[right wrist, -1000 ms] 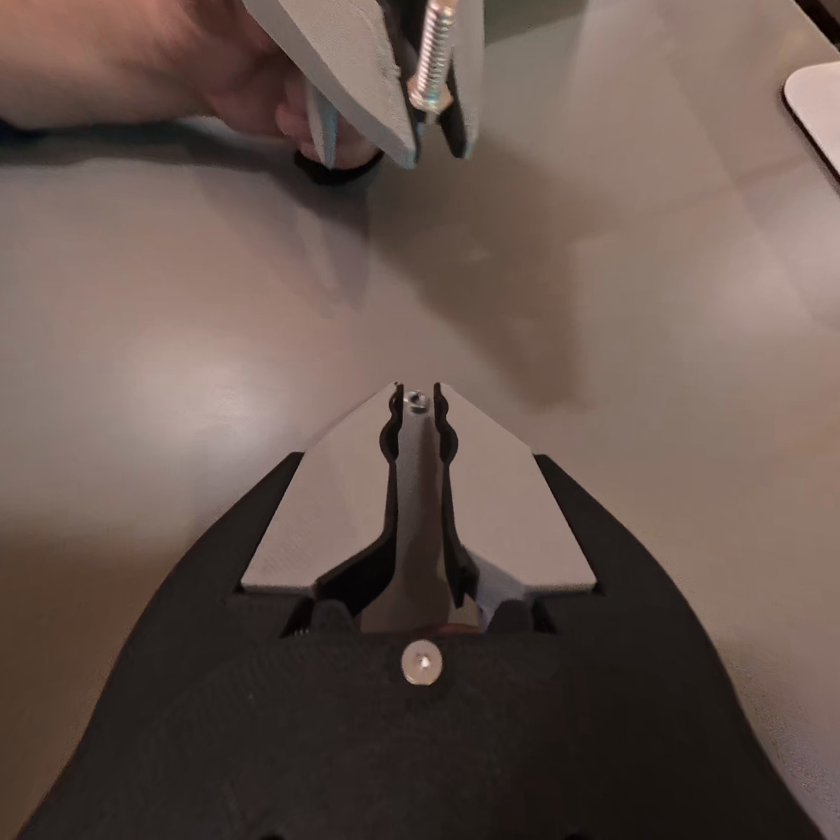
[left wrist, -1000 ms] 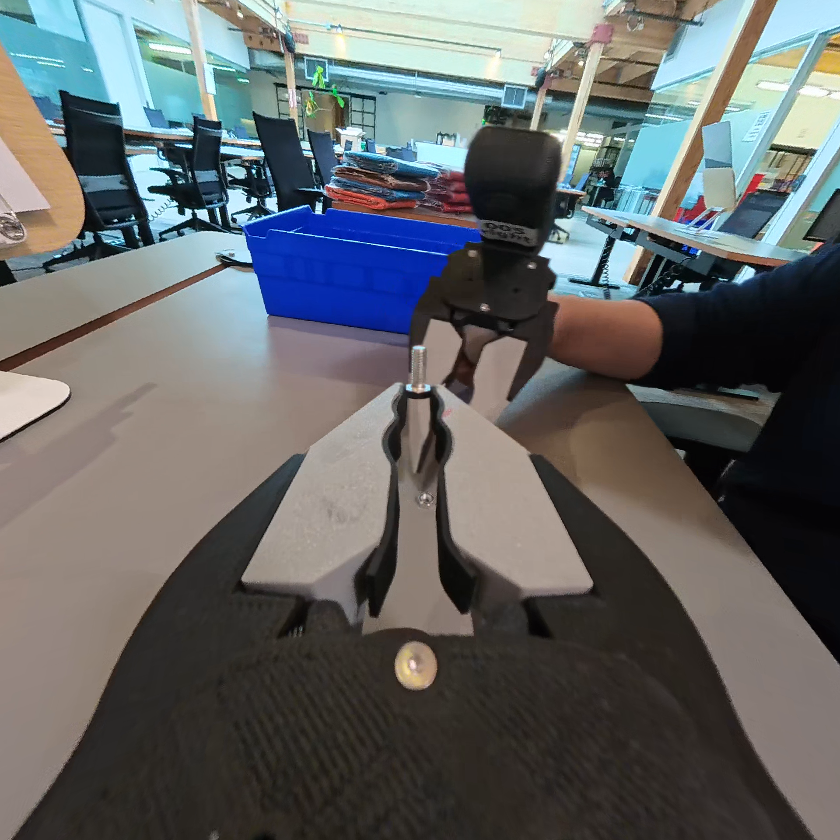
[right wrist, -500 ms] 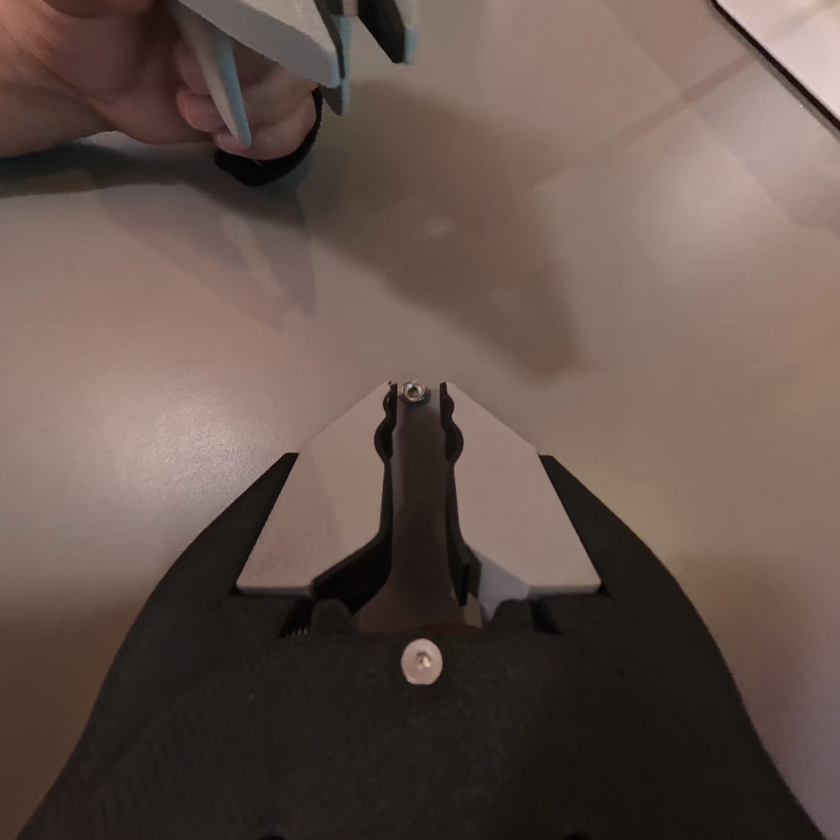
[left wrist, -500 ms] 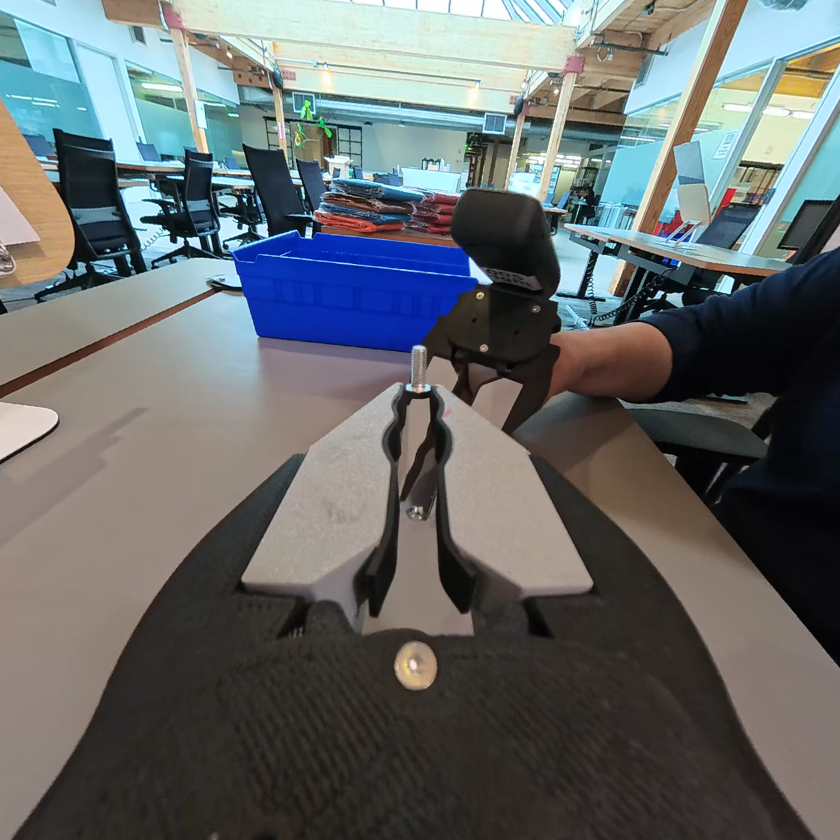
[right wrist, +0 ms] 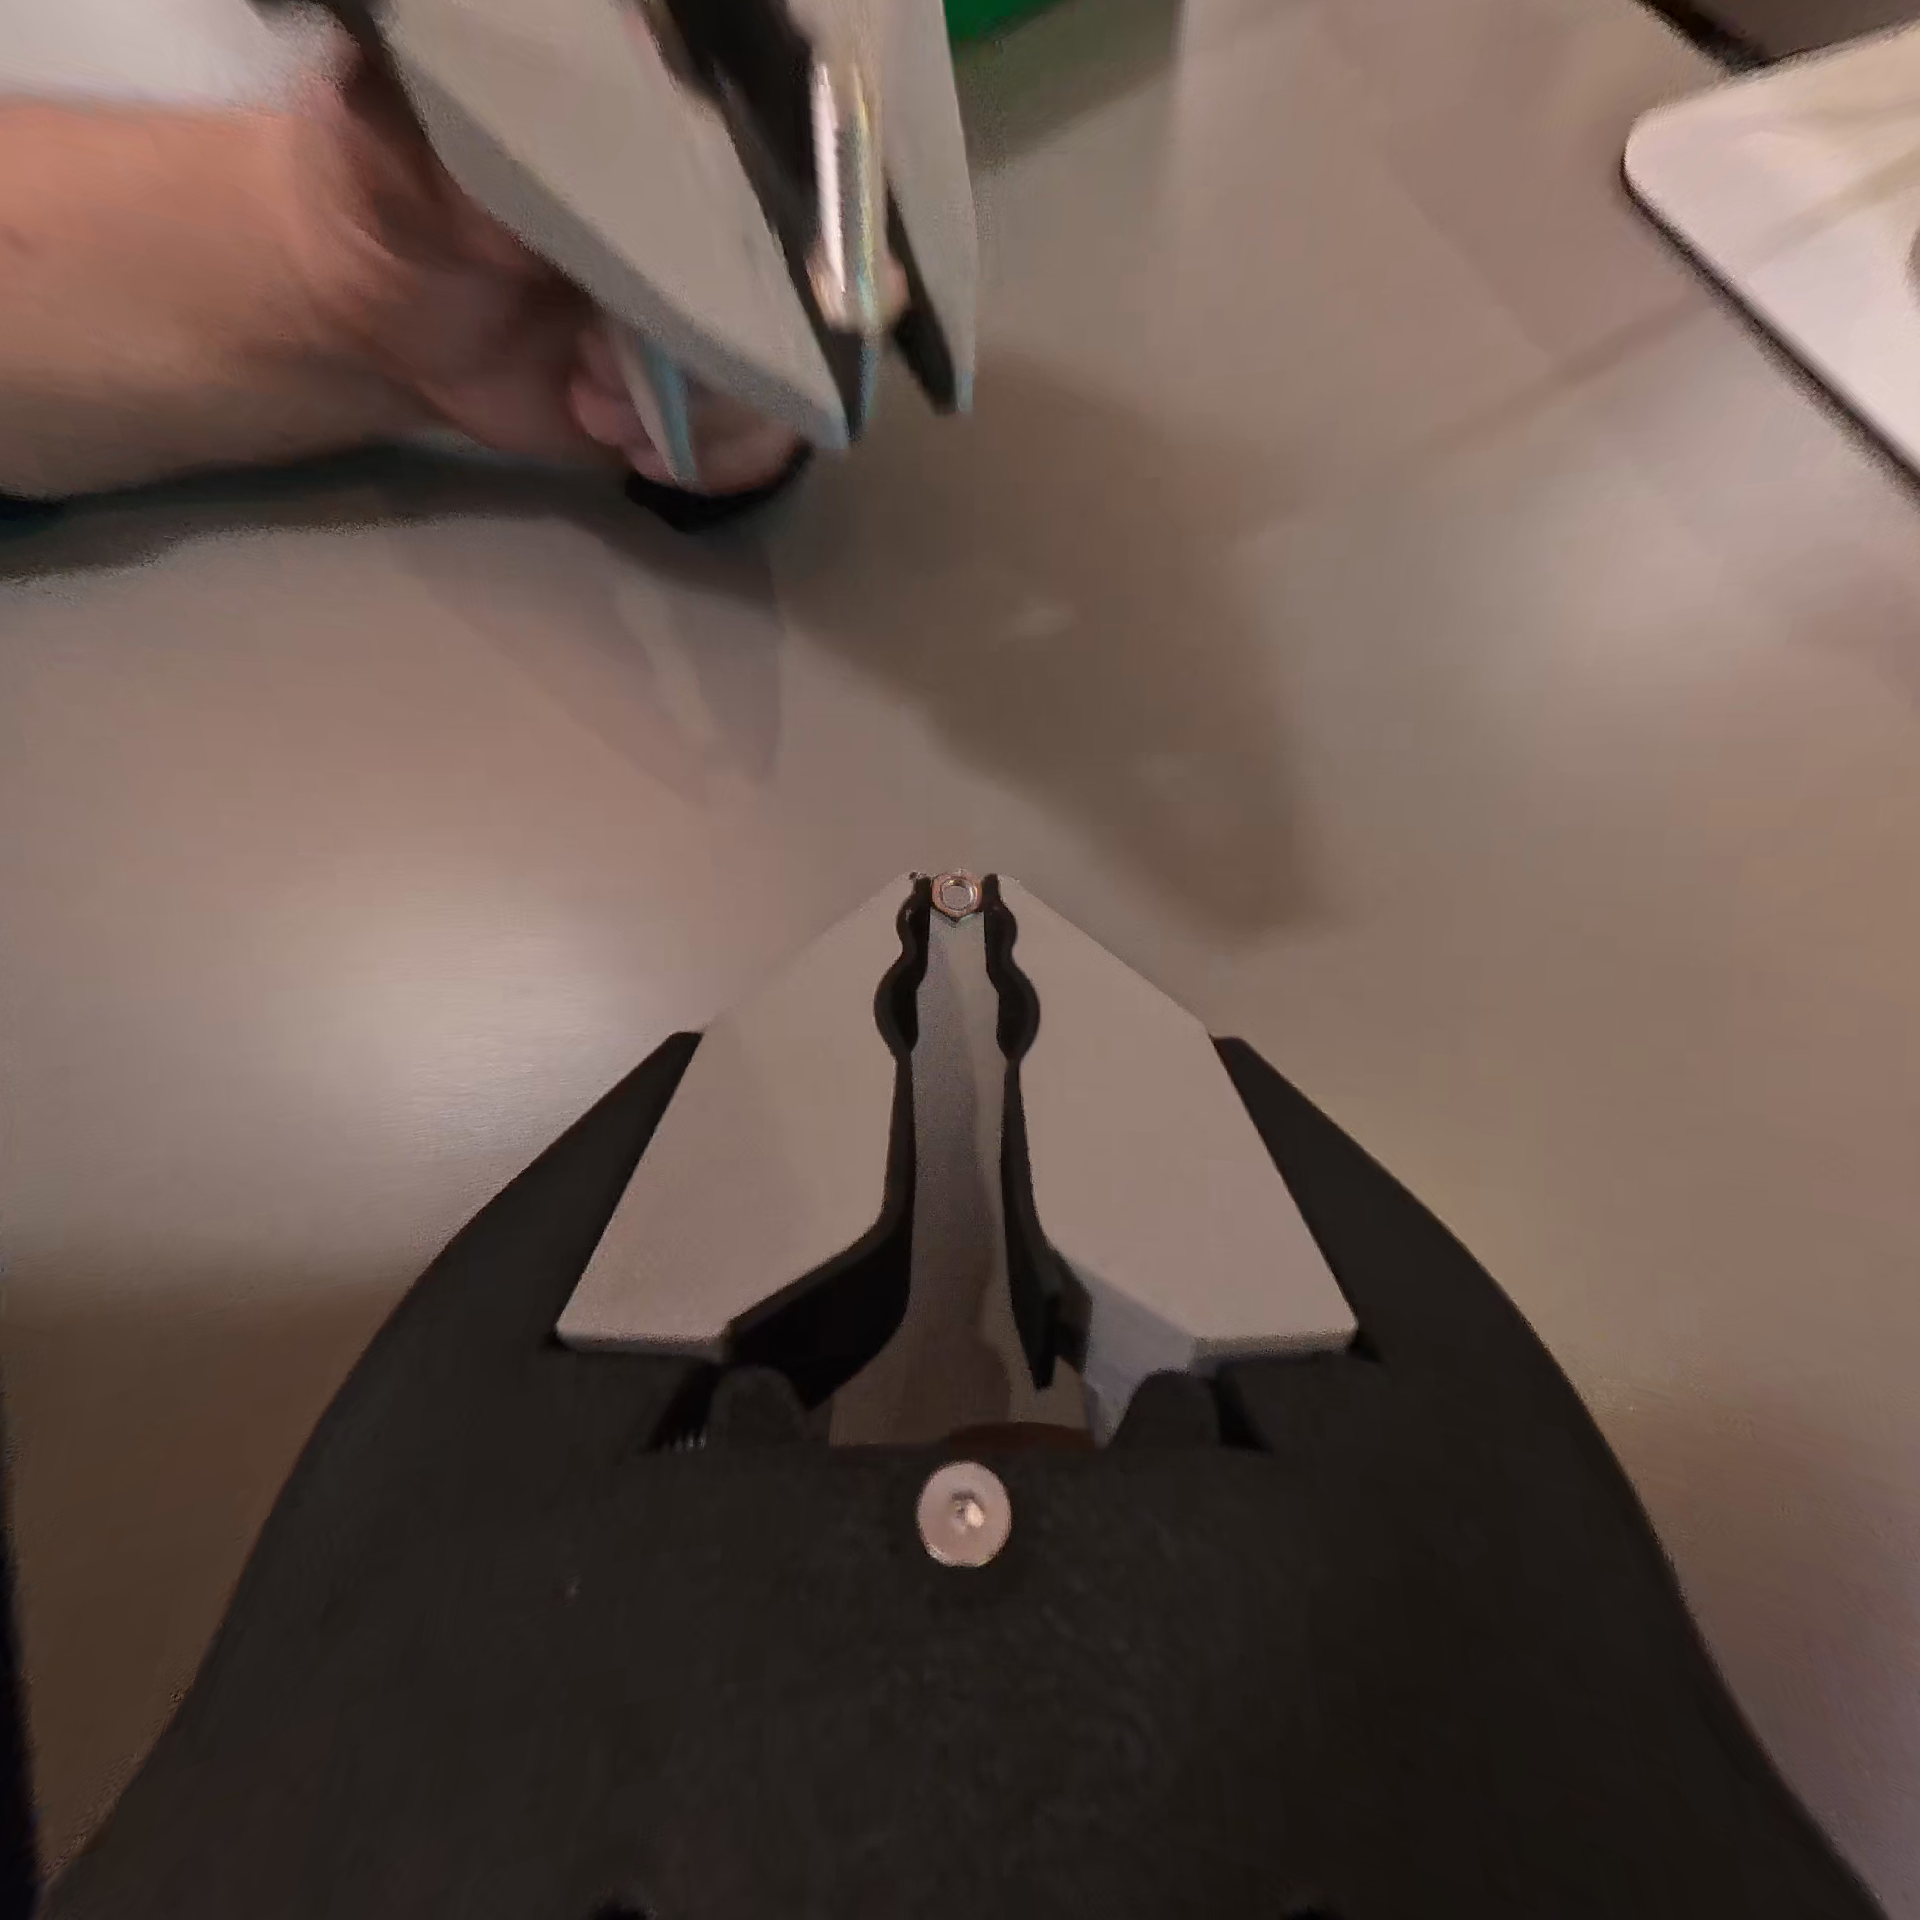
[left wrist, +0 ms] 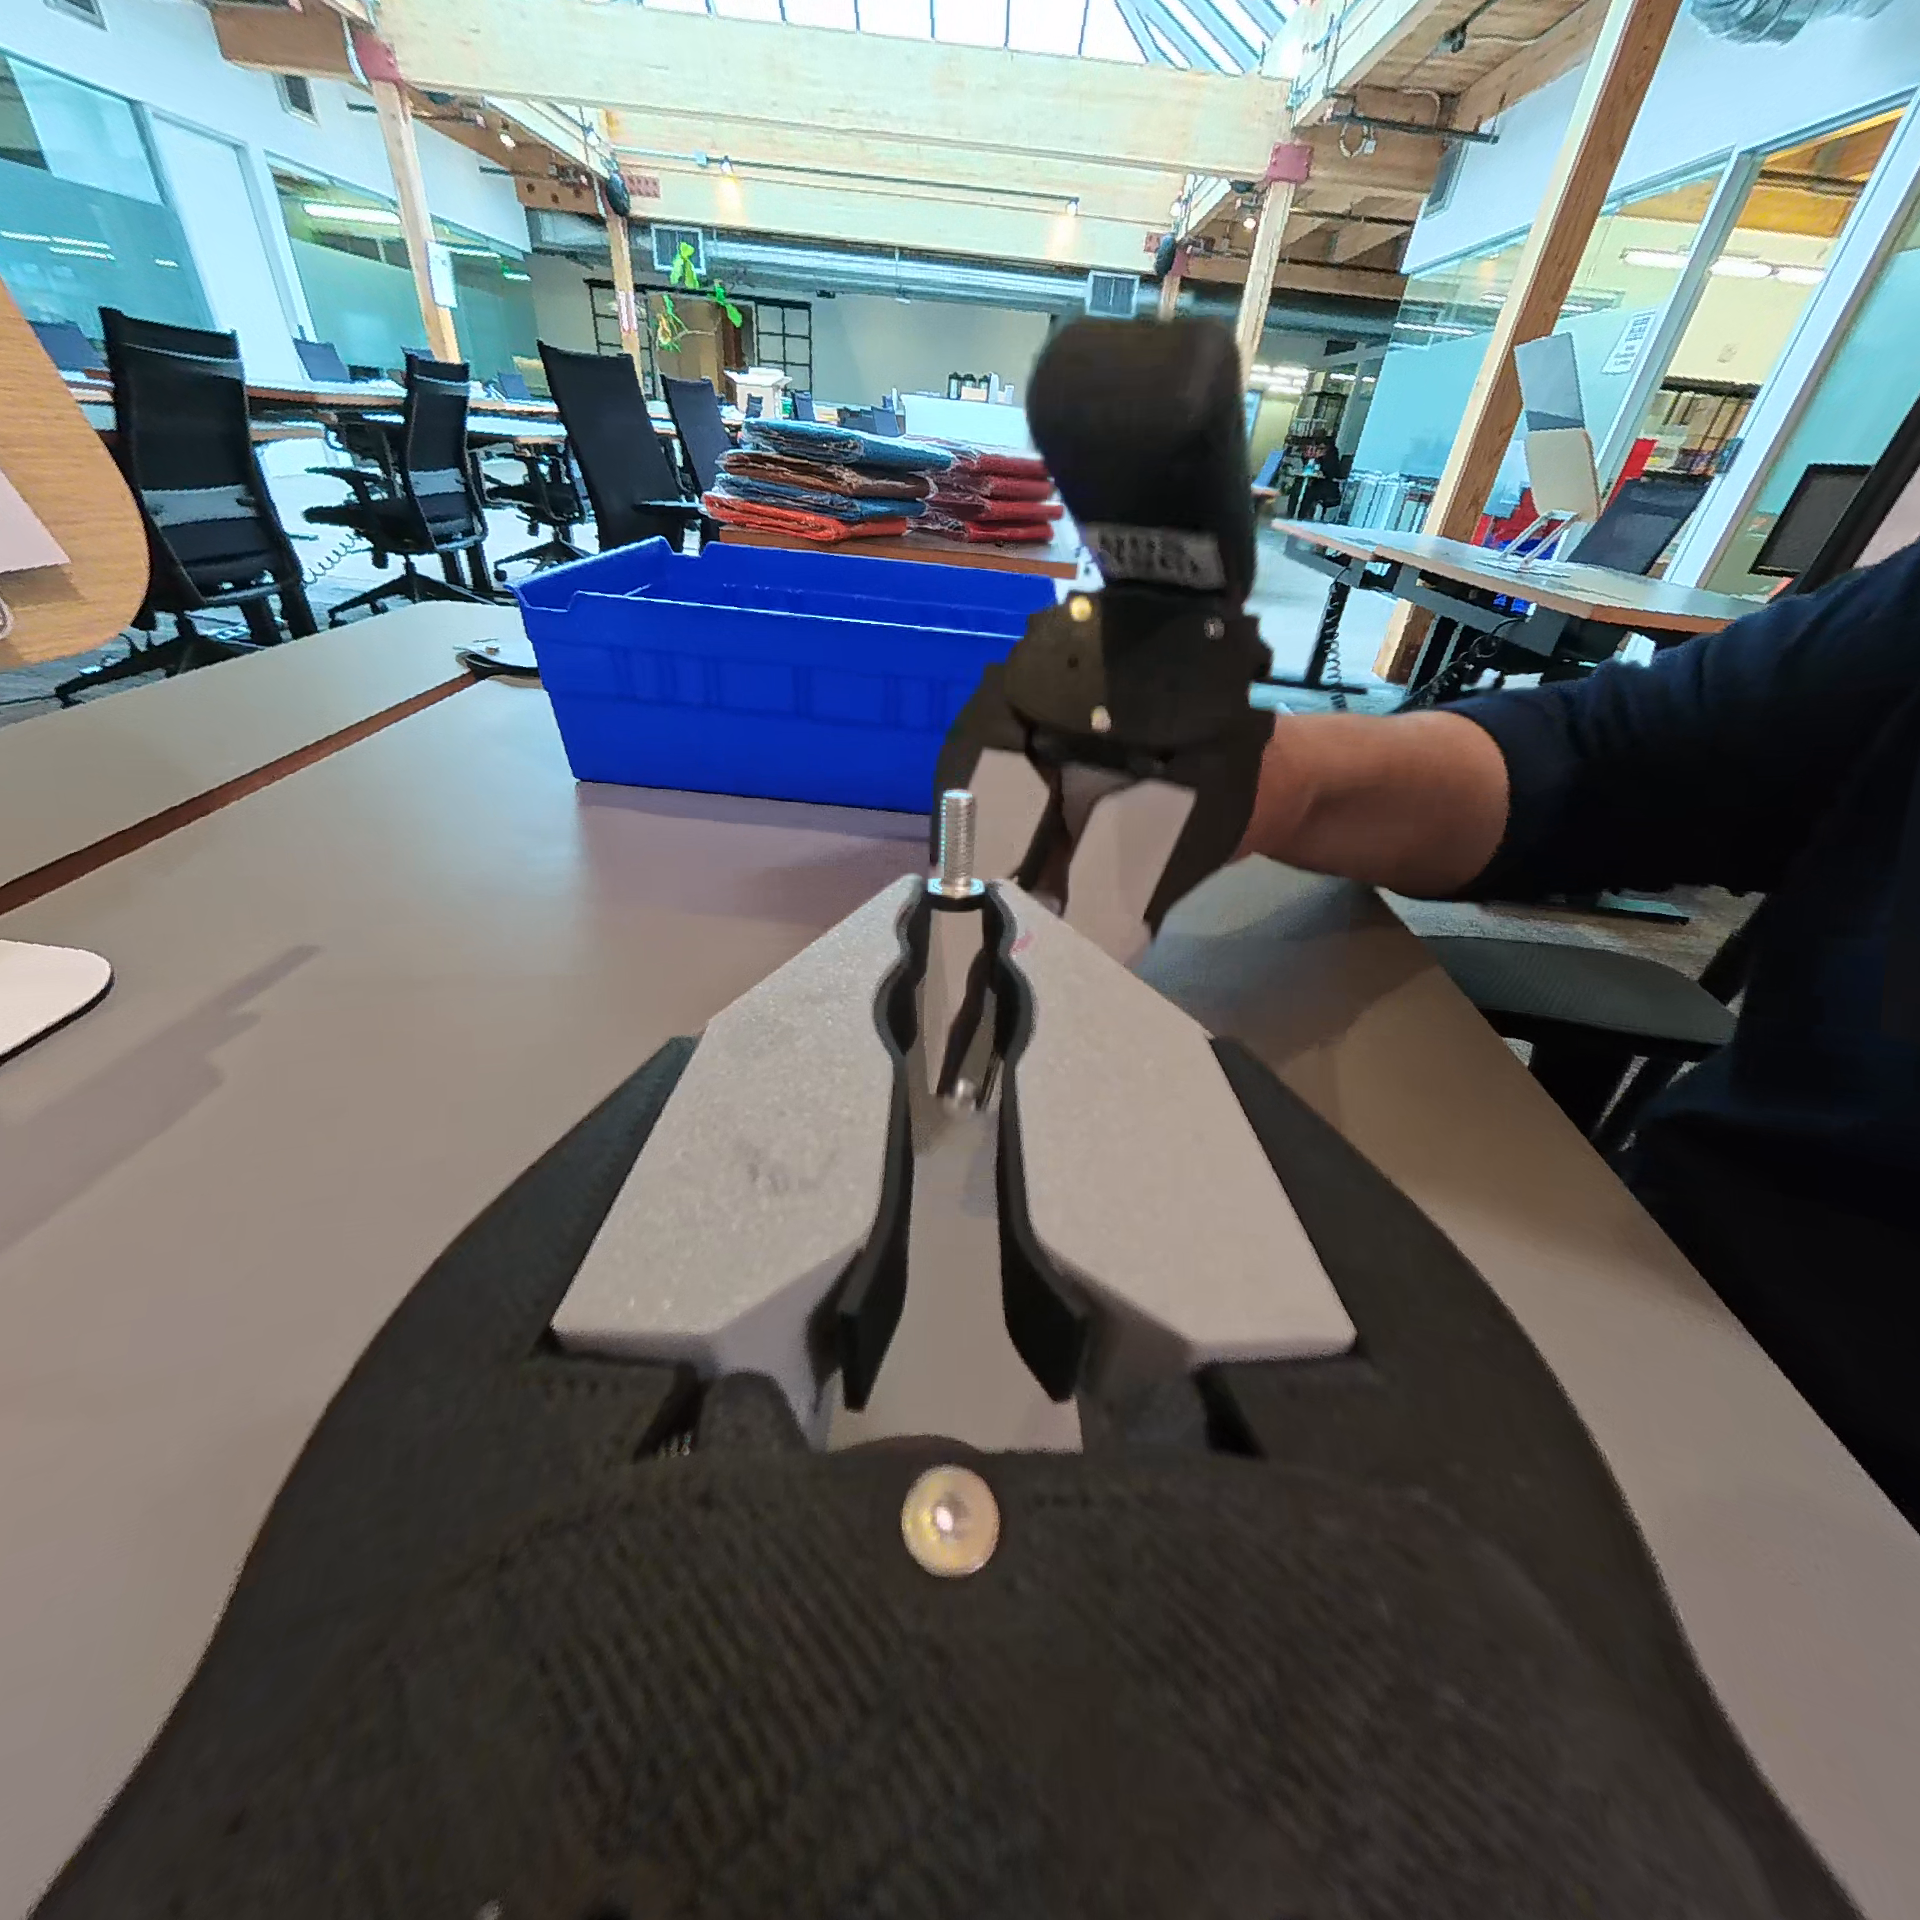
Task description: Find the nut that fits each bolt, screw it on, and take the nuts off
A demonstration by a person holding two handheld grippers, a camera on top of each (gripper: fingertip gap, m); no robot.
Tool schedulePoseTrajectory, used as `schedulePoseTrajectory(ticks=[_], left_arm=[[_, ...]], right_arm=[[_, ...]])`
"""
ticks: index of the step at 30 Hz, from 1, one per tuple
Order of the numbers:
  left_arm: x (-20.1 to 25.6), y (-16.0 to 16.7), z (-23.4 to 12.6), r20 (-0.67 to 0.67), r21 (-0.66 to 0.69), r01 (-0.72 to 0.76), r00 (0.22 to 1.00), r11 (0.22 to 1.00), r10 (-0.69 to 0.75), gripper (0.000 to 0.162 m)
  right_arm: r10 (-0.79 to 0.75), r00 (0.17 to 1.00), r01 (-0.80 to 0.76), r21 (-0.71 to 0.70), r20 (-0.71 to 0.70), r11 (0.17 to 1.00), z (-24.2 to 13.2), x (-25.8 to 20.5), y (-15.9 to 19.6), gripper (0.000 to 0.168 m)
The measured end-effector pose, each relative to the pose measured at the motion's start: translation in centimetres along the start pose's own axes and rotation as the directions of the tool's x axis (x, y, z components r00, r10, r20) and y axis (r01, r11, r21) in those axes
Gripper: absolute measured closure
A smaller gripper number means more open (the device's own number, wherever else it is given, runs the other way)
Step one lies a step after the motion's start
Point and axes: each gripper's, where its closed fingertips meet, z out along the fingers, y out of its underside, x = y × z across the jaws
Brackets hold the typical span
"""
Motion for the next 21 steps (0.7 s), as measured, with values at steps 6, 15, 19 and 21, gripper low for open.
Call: schedulePoseTrajectory(ticks=[6, 15, 19, 21], left_arm=[[0.8, 0.1, 0.5, -0.022, -0.01, -0.014, 1.0, 1.0, 0.014, 0.154], [1.7, -0.3, 0.8, -0.029, -0.014, -0.056, 0.998, 0.998, 0.055, 0.154], [2.0, -0.2, 1.1, -0.037, -0.022, -0.061, 0.997, 0.998, 0.06, 0.154], [2.1, -0.2, 1.2, -0.038, -0.021, -0.062, 0.997, 0.998, 0.061, 0.154]], right_arm=[[-0.104, 0.991, 0.096, 0.083, 0.089, 0.992, -5.2, -0.4, -5.7, 0.161], [-0.211, 0.962, 0.203, 0.063, 0.172, 0.977, -6.1, -1.5, -8.7, 0.161], [-0.235, 0.953, 0.227, 0.063, 0.19, 0.972, -6.2, -1.9, -9.2, 0.161], [-0.248, 0.949, 0.245, 0.042, 0.193, 0.969, -6.1, -1.9, -9.0, 0.161]])
